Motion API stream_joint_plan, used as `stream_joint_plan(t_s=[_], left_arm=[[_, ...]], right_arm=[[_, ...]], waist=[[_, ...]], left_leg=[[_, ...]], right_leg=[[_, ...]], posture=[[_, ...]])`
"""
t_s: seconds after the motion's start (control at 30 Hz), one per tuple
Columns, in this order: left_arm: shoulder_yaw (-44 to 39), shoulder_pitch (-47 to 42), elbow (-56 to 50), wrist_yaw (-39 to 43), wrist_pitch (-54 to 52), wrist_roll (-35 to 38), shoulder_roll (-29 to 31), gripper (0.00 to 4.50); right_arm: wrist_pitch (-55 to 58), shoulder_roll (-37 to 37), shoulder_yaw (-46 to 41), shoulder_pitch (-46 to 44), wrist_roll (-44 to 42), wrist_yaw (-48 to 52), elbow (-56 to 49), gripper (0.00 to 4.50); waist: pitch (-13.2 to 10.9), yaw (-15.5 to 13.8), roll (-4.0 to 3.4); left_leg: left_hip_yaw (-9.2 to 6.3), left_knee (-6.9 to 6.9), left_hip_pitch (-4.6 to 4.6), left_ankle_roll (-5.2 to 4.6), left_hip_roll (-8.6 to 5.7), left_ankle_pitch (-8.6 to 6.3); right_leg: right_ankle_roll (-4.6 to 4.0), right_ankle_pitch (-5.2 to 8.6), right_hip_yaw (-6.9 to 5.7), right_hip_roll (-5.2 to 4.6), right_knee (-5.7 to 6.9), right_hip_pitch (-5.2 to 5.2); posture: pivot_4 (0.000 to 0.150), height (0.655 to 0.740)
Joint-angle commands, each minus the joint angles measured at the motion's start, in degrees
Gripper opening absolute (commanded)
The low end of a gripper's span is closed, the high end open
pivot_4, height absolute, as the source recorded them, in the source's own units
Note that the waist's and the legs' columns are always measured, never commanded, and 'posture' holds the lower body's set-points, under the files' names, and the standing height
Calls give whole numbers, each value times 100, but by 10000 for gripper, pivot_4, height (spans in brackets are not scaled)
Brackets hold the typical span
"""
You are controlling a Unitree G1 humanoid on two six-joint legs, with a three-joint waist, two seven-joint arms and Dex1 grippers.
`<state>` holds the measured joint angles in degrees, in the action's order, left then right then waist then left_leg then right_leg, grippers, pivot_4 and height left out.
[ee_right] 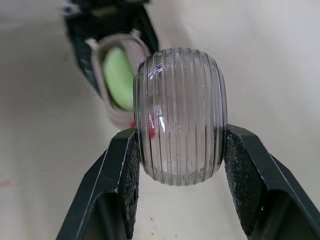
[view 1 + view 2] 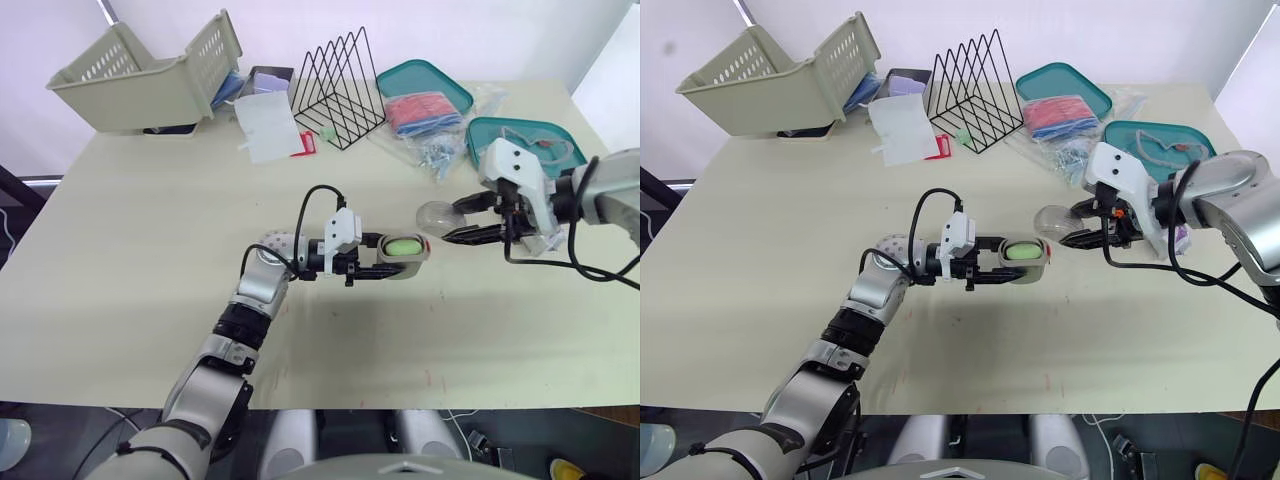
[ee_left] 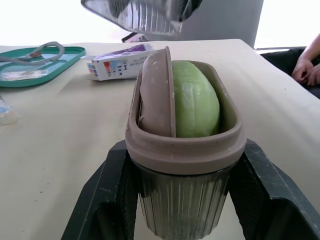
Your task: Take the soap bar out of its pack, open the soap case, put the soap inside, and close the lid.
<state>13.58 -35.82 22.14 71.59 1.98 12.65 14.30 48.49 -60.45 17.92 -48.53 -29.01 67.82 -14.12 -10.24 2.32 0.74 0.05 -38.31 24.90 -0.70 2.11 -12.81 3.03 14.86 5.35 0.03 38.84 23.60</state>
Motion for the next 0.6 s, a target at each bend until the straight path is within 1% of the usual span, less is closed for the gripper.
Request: stream_joint_plan(t_s=[0.03,0.3,0.6], left_arm=[[-23,-155,-27,123,101,105,-51,19548],[-5,-190,15,121,178,35,-110,19548],[-16,-171,-6,67,215,-27,-133,19548]], right_arm=[[-7,57,161,-331,166,414,-248,18384],[-50,400,609,-725,684,812,-109,18384],[-18,793,974,-808,1236,920,148,18384]], waist=[[0,-3,0],[0,-15,0],[0,-14,0]], left_leg=[[0,0,0,0,0,0],[-1,0,1,0,-1,0],[-2,0,1,0,-2,0]], right_leg=[[0,0,-1,-1,0,0],[-1,0,-2,-3,1,1],[-1,0,-3,-3,3,1]], posture=[[1500,7400],[1500,7400],[1500,7400]])
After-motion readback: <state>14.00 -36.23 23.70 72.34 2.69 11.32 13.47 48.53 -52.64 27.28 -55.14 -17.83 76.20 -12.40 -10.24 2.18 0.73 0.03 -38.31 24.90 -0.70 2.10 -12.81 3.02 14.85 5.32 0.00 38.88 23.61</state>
